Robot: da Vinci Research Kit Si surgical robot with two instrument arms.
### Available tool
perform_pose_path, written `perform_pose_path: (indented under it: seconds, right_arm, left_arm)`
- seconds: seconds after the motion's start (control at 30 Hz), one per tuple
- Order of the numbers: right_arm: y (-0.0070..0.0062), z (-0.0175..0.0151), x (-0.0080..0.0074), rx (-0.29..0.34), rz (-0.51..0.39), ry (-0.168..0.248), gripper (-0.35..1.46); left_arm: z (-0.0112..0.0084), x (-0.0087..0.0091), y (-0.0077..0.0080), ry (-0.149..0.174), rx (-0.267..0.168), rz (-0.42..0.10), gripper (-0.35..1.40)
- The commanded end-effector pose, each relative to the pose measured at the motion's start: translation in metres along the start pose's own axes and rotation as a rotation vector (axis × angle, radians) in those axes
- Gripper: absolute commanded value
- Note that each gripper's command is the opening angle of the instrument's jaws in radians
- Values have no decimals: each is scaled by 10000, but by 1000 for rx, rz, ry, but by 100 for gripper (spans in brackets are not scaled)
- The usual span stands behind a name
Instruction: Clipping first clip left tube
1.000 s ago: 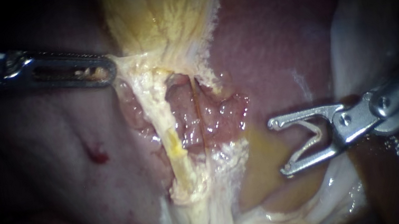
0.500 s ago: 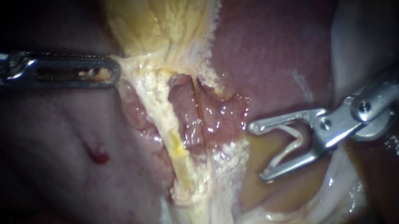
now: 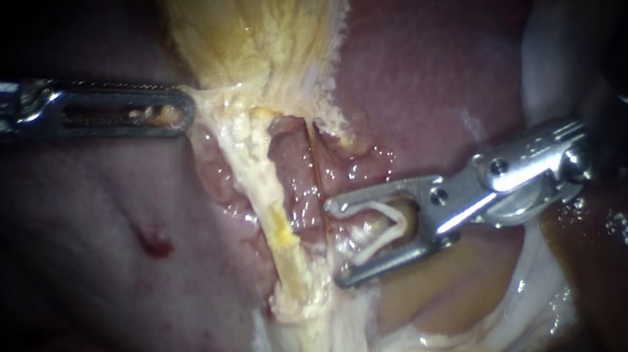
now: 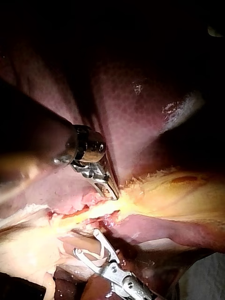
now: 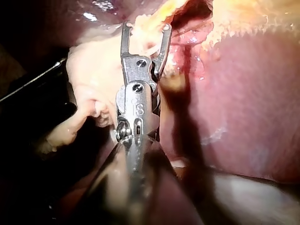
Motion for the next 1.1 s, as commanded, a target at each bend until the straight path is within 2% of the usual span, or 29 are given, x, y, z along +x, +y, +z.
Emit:
perform_pose_path:
  seconds: [0.03,0.17,0.43,0.63,1.1]
  right_arm:
    - [1,2,0,3,10,-4,49]
    - [5,11,-3,7,42,-2,49]
    - [14,30,-28,21,69,-8,49]
    - [22,35,-39,32,82,-12,49]
    - [36,37,-47,38,91,-5,49]
  left_arm:
    - [0,0,0,0,0,6,-35]
    - [1,0,0,0,-1,6,-35]
    - [1,0,-2,-1,-4,5,-35]
    - [1,0,-3,-1,-5,5,-35]
    - [2,-1,-6,-1,-4,4,-35]
